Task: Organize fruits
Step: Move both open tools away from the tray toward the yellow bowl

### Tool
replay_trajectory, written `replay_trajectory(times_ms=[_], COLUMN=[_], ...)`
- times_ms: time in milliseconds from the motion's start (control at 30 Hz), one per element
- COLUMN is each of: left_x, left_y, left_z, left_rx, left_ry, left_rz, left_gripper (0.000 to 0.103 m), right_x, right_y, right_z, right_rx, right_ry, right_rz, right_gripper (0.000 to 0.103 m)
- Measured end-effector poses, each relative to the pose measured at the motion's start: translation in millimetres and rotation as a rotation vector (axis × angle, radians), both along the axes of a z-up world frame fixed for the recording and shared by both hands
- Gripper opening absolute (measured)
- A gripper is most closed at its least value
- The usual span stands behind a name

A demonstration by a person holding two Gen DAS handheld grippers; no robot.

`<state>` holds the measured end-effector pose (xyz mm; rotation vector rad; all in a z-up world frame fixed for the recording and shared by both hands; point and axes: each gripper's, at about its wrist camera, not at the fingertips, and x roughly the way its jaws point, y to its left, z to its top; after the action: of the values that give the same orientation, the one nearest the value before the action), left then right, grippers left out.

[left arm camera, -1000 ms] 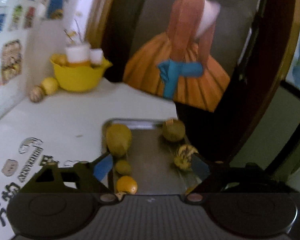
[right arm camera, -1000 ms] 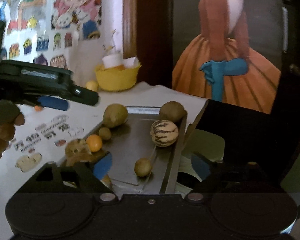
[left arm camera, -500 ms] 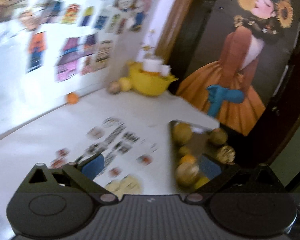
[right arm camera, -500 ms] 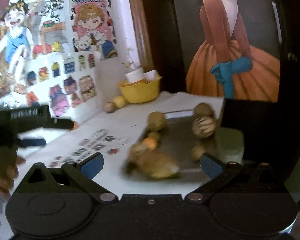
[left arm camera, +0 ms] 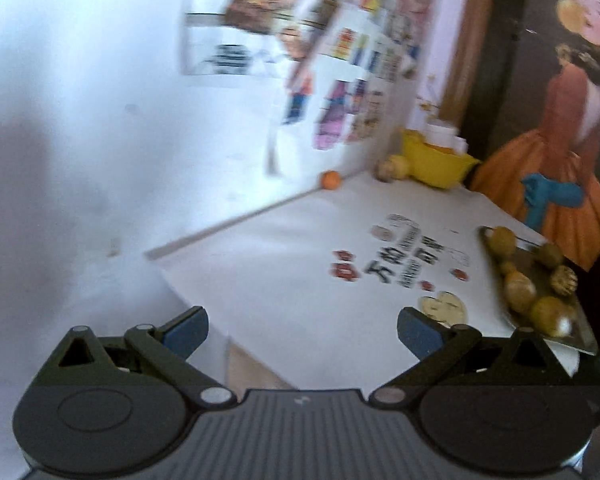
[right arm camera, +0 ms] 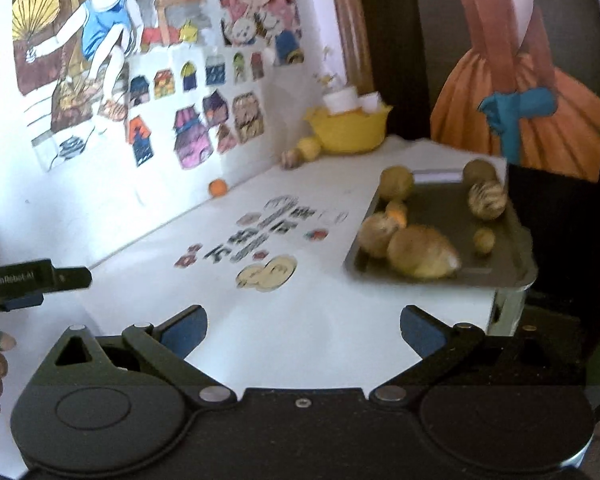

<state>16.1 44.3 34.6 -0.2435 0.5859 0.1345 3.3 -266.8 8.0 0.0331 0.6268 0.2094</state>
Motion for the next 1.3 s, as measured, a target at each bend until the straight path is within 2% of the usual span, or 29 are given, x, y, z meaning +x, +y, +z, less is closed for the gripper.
replay_trajectory(times_ms=[100,200,367,467,567,633,733,833,1000,1133,1300], left_x=[-3.8,-2.5,9.2,25.1,42.8,59.3,95.0,133.6,195.0,246.5,296.9], left_y=[12.4,18.1,22.0,19.8,11.1,6.0,-4.4,-20.7,-41.0,-50.2,-57.6], left_z=[2.2,7.2,31.9,50.3,61.0,58.9,47.7,33.4,11.4,-11.2,-33.5], left_rx=[0.003,0.019,0.034,0.070,0.120,0.112,0.058,0.053,0.070,0.081,0.049], left_ry=[-0.009,-0.010,-0.016,-0.043,-0.119,-0.163,-0.138,-0.092,-0.048,-0.009,0.041], left_rz=[0.039,0.032,0.016,-0.005,0.001,0.030,0.045,0.049,0.063,0.098,0.094], left_gripper=[0.103,0.103,0.103,0.103,0.103,0.103,0.103,0.103,0.103,0.103,0.103], right_x=[5.2,19.3,59.4,93.9,138.6,175.3,233.6,286.4,364.9,425.2,477.5], right_y=[2.6,5.0,19.2,37.0,54.8,64.2,76.7,83.4,84.5,72.3,70.6], right_z=[-0.7,5.3,36.5,67.8,100.0,115.3,122.4,115.8,80.7,44.3,4.7], right_rx=[0.027,0.071,0.166,0.144,0.107,0.097,0.061,0.058,0.023,0.088,0.104], right_ry=[0.043,0.088,0.174,0.194,0.218,0.253,0.311,0.281,0.203,0.227,0.255], right_rz=[0.011,0.030,0.105,0.177,0.216,0.227,0.211,0.265,0.371,0.310,0.271], right_gripper=[0.102,0.102,0.102,0.102,0.102,0.102,0.102,0.102,0.102,0.102,0.102])
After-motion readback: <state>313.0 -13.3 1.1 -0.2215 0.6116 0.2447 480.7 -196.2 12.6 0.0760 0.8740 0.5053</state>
